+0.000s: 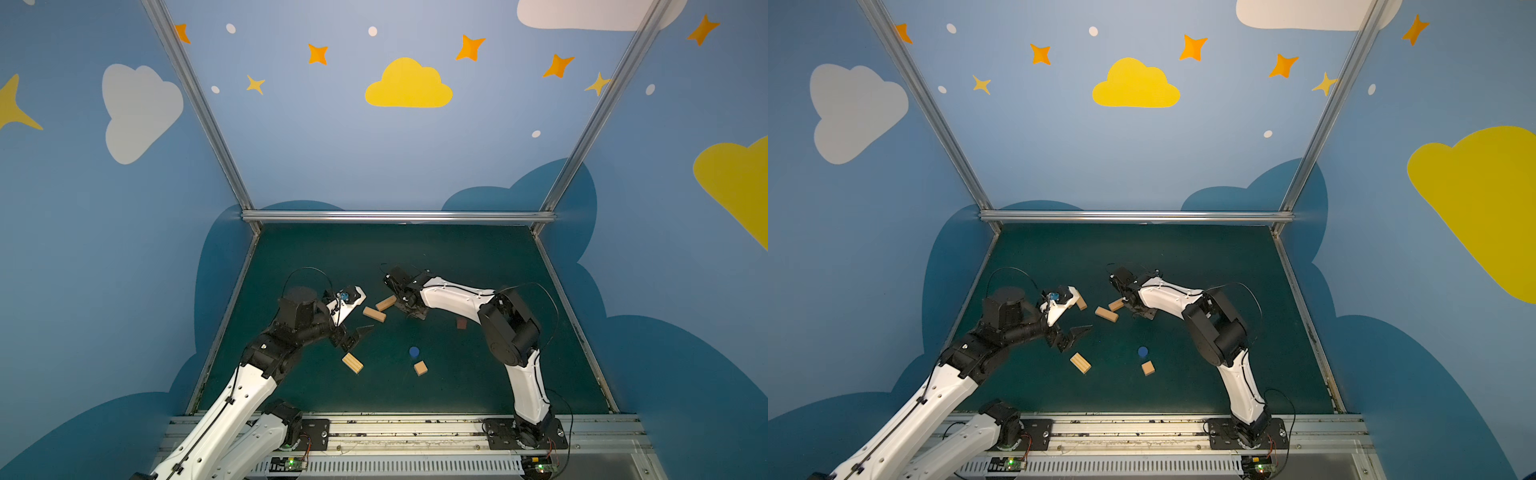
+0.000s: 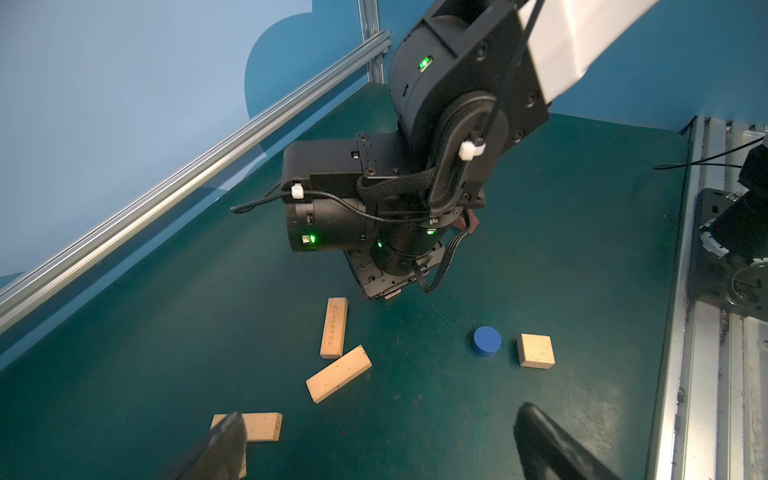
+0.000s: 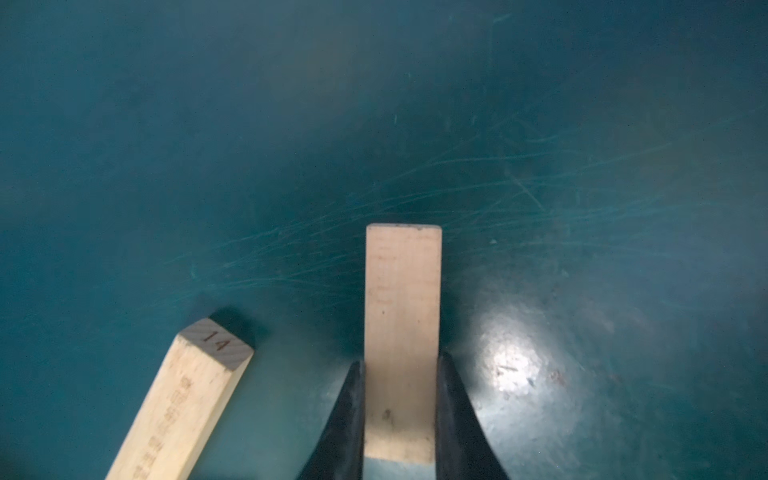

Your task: Build the wood block tower

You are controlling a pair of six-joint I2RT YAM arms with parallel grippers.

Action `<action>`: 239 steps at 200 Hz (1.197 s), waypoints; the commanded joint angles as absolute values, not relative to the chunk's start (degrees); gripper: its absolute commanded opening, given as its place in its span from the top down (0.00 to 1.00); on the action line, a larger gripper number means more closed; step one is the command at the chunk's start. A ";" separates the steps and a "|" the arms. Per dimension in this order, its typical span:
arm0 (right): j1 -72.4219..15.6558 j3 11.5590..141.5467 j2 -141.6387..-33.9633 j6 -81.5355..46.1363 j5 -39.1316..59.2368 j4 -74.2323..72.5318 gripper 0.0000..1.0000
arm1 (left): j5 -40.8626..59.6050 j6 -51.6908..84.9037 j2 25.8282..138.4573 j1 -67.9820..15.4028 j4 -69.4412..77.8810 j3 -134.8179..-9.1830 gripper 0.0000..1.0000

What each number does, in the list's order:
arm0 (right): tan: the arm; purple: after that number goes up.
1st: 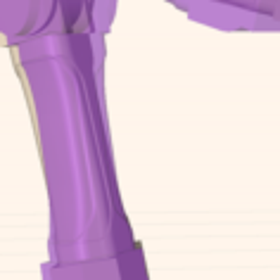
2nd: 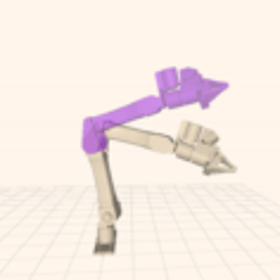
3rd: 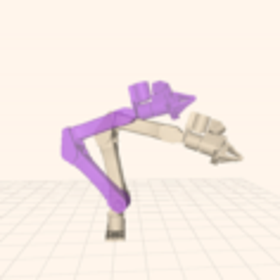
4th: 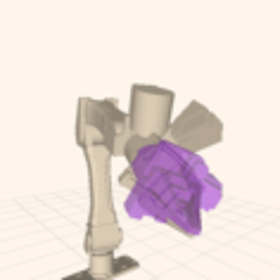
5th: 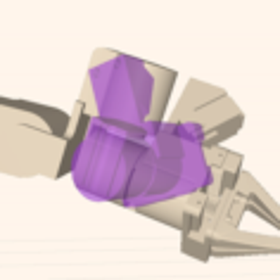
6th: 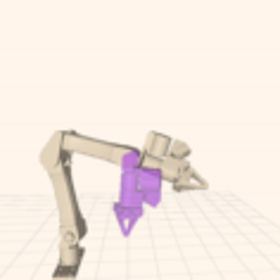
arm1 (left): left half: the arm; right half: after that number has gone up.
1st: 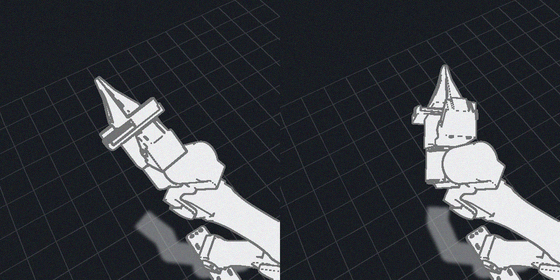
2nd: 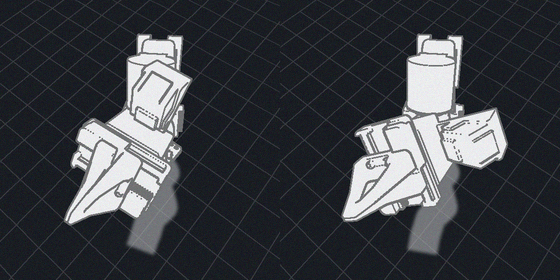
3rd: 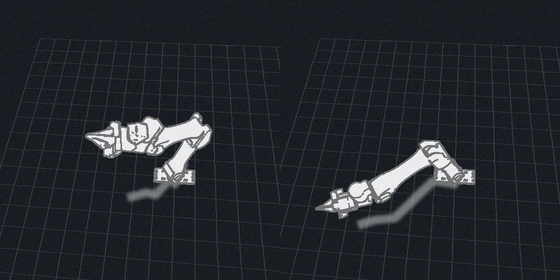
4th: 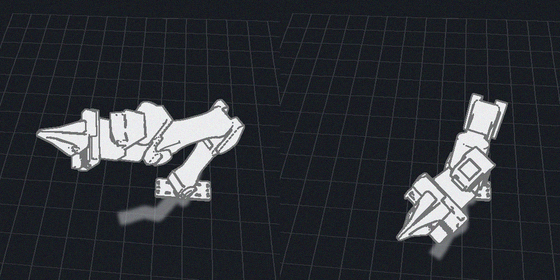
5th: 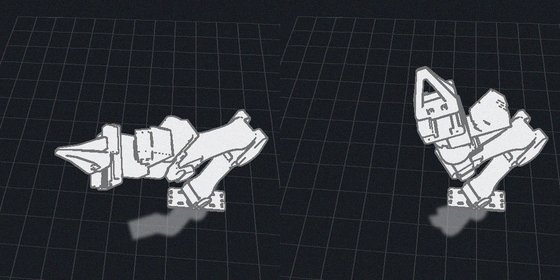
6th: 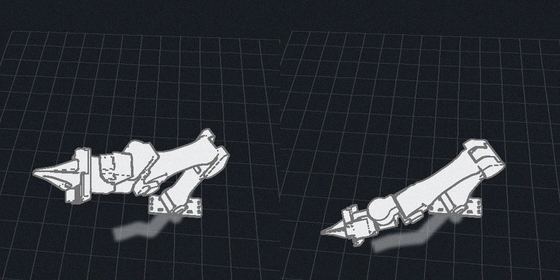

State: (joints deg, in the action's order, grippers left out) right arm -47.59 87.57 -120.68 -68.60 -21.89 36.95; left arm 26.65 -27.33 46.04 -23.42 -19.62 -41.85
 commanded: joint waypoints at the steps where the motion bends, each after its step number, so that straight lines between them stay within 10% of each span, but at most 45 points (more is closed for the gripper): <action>1: -46.71 85.71 -119.07 -66.57 -22.39 38.33 0.81 | 26.55 -27.96 46.14 -23.57 -20.04 -41.57 0.00; 239: -45.74 86.85 -119.08 -55.81 -19.12 37.98 0.77 | 25.97 -28.17 46.60 -23.59 -19.87 -41.48 0.00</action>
State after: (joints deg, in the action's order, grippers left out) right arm -46.11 86.30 -120.22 -60.03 -18.79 36.29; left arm 26.22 -27.51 46.94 -23.42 -19.73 -41.85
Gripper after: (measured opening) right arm 0.242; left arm 0.996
